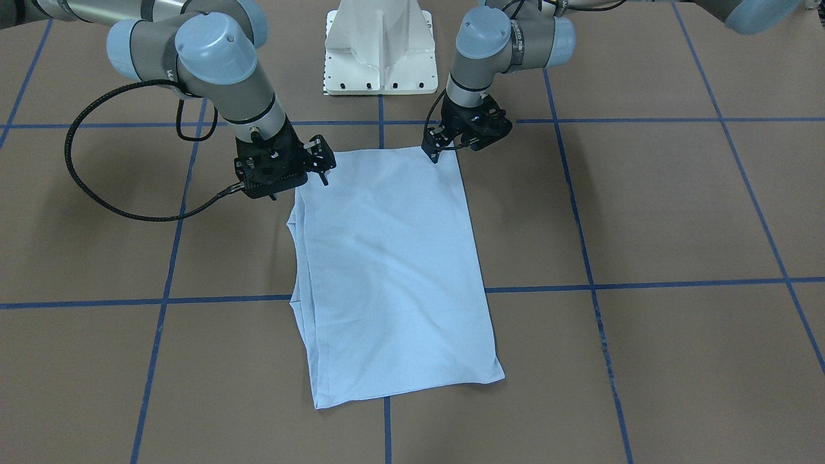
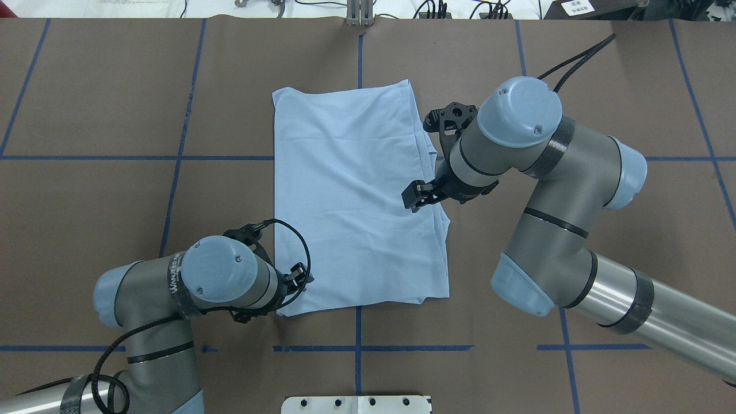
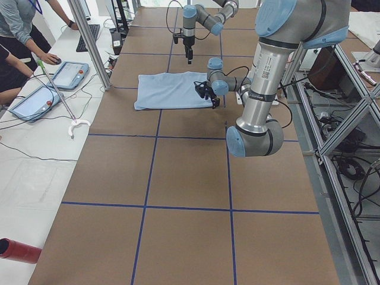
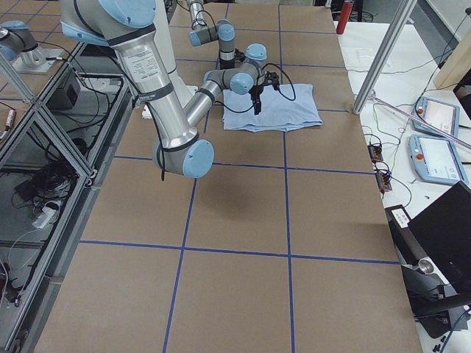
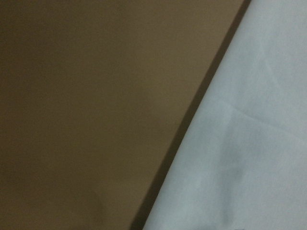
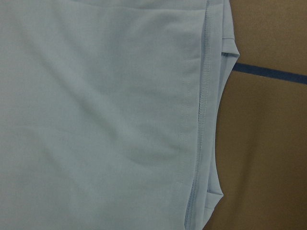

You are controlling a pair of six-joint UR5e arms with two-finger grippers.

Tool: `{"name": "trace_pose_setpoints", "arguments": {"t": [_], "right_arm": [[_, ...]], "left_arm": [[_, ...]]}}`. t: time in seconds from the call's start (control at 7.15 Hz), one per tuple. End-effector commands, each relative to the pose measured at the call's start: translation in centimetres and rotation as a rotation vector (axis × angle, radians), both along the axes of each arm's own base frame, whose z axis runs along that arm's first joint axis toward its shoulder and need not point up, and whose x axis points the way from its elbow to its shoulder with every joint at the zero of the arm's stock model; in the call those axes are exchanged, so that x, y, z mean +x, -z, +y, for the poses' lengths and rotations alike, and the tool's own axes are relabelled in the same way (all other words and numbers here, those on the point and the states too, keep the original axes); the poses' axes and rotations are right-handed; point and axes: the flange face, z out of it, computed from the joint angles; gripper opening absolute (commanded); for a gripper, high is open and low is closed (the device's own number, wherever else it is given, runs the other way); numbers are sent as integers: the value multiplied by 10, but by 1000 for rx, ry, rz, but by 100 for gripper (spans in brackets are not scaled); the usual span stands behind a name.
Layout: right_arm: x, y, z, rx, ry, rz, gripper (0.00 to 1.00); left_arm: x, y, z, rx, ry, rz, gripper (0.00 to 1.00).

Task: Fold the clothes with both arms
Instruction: 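Move both grippers to the shirt's corners nearest the robot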

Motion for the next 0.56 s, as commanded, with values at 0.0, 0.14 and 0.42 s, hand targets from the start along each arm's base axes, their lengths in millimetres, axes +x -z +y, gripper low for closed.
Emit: {"name": "trace_pose_setpoints", "arguments": {"t": [0.0, 0.14, 0.42], "right_arm": [[1, -1, -1, 0, 0, 2, 100], [1, -1, -1, 1, 1, 2, 100], [1, -1, 0, 1, 0, 1, 100]], "left_arm": [[4, 1, 8, -2, -13, 1, 82], [4, 2, 8, -7, -10, -5, 70], [4, 2, 8, -15, -5, -12, 55]]}}
